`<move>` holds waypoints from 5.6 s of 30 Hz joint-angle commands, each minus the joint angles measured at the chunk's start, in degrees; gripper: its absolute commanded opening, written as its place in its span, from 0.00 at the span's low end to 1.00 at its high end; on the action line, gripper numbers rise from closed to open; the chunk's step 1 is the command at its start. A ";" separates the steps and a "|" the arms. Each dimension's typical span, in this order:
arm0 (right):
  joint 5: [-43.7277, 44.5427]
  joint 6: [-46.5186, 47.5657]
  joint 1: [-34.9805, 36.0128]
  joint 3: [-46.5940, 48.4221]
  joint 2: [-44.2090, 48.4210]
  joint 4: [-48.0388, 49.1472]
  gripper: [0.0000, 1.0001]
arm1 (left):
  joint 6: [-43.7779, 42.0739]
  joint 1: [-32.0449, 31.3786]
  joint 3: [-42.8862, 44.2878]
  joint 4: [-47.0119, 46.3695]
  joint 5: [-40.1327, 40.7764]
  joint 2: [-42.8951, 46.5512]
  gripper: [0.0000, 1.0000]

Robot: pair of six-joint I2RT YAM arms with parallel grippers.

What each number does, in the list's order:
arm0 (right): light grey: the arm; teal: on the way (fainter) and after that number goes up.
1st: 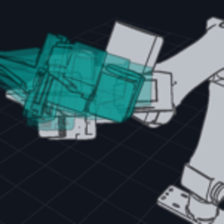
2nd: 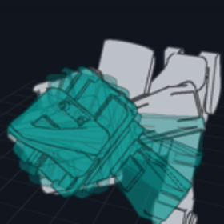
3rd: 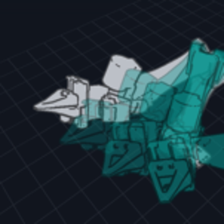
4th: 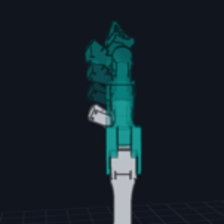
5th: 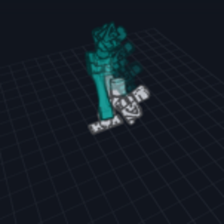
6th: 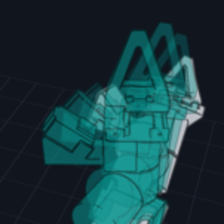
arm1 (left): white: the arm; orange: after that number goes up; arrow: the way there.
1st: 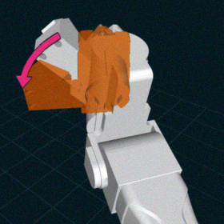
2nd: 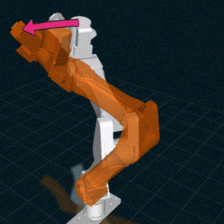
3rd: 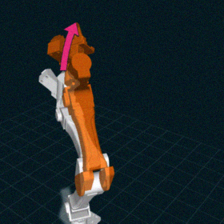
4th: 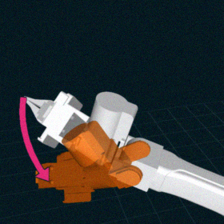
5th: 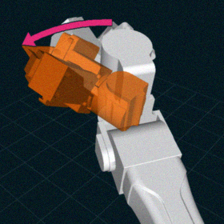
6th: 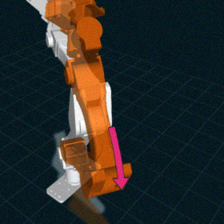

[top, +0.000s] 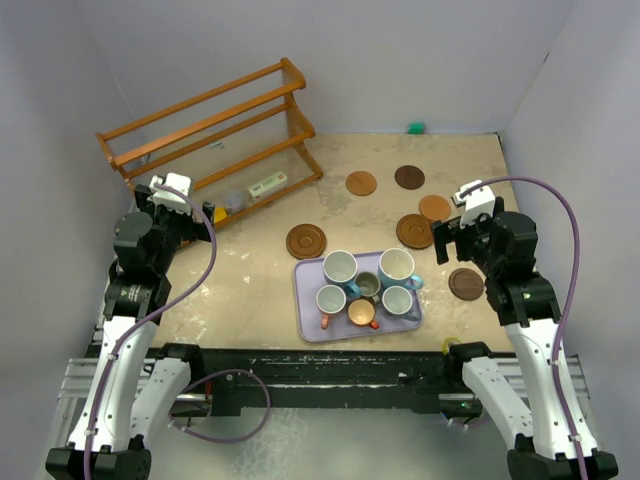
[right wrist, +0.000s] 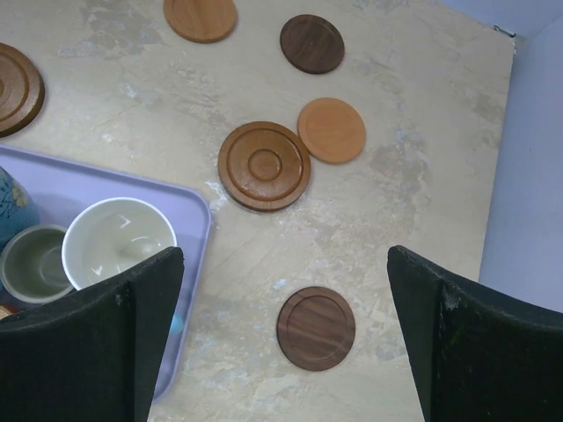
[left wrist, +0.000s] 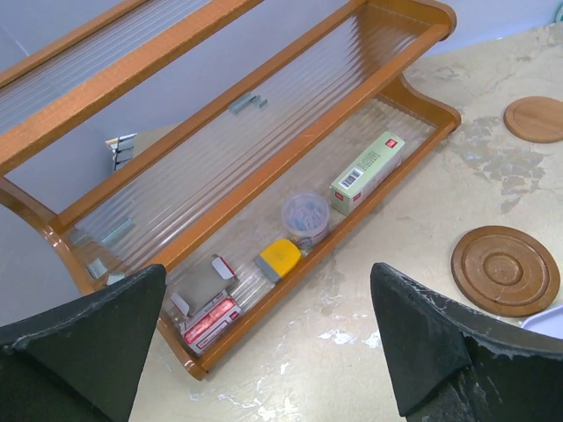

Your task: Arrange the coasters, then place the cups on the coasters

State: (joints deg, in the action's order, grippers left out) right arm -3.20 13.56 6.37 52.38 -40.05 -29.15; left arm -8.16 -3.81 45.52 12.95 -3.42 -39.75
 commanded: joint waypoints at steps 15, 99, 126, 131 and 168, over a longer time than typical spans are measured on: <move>-2.62 1.67 0.35 0.69 0.27 1.24 1.00 | -2.76 0.48 0.30 -1.05 -5.23 0.68 0.95; -2.18 4.80 0.26 -2.72 -1.76 0.05 1.00 | -30.85 -35.69 7.62 8.65 -21.02 -53.99 0.88; 2.09 3.59 0.26 -0.51 -6.05 0.03 1.00 | -30.27 -41.53 13.92 4.22 -18.04 -58.35 0.89; 3.74 1.36 0.31 1.02 -9.07 -1.74 1.00 | -32.28 -41.41 13.82 6.16 -16.65 -53.52 0.93; 1.71 26.58 -21.22 3.09 -47.74 -4.12 0.93 | -28.73 -25.89 10.26 2.43 -11.31 -51.85 0.96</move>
State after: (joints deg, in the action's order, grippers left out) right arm 0.62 38.09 -14.48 53.78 -85.56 -34.81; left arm -36.62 -30.06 56.31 15.46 -15.18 -90.96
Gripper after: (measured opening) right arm 0.946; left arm 0.957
